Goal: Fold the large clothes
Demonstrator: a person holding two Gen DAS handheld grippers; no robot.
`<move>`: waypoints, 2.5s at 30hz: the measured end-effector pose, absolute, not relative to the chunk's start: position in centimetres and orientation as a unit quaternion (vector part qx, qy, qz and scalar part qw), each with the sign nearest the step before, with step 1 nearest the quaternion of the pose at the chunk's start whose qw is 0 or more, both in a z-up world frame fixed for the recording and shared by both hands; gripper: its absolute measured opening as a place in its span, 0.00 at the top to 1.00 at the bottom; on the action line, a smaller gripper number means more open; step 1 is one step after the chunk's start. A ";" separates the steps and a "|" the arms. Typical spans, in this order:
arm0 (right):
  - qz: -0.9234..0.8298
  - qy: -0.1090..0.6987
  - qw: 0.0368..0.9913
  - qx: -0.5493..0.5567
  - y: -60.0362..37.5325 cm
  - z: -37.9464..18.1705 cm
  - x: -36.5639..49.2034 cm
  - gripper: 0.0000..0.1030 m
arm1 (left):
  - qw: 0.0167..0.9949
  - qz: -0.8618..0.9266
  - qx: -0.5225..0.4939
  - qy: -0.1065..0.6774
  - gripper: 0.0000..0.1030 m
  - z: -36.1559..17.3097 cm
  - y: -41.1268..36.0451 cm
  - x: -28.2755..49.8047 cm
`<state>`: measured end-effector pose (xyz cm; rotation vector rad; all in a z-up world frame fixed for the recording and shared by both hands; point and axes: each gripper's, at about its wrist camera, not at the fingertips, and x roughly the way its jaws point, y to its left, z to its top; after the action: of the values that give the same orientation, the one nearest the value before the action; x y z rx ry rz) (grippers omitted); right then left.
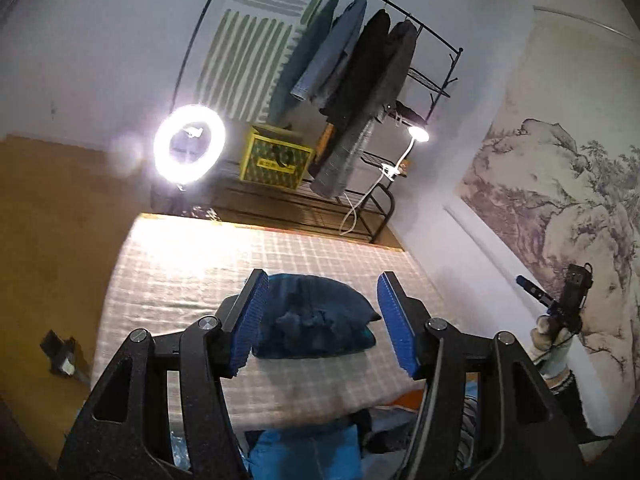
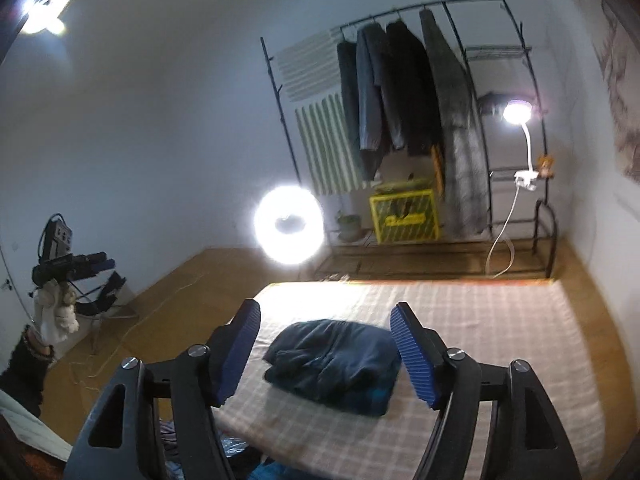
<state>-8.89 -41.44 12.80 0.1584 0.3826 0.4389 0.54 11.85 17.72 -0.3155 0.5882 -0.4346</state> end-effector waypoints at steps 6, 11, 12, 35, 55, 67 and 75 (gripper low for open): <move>0.209 0.240 0.942 0.104 -40.9 7.6 -5.4 0.31 | 0.895 -0.231 -0.185 0.335 0.43 9.2 9.4 4.3; 0.220 0.295 0.919 0.144 -38.4 0.4 -1.1 0.31 | 0.856 -0.232 -0.249 0.389 0.43 -1.1 6.8 9.6; 0.222 0.306 0.914 0.150 -37.8 -1.0 -0.1 0.31 | 0.846 -0.231 -0.263 0.402 0.43 -3.2 6.1 10.8; 0.241 0.488 0.814 0.202 -28.7 -18.7 13.8 0.83 | 0.767 -0.245 -0.326 0.496 0.94 -20.6 0.0 20.1; 0.225 0.497 0.816 0.190 -31.2 -20.3 9.3 1.00 | 0.782 -0.272 -0.249 0.503 0.83 -17.8 -1.2 13.3; 0.209 0.425 0.829 0.297 -38.4 -17.3 8.8 0.23 | 0.795 -0.179 -0.348 0.464 0.36 -17.5 7.4 22.5; 0.214 0.469 0.812 0.273 -37.4 -18.9 13.3 0.89 | 0.763 -0.203 -0.363 0.495 0.95 -21.0 5.5 24.2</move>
<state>13.33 -37.42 -18.94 0.5822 1.0026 0.4572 24.17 5.46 -21.03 -0.7904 1.0758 -0.4417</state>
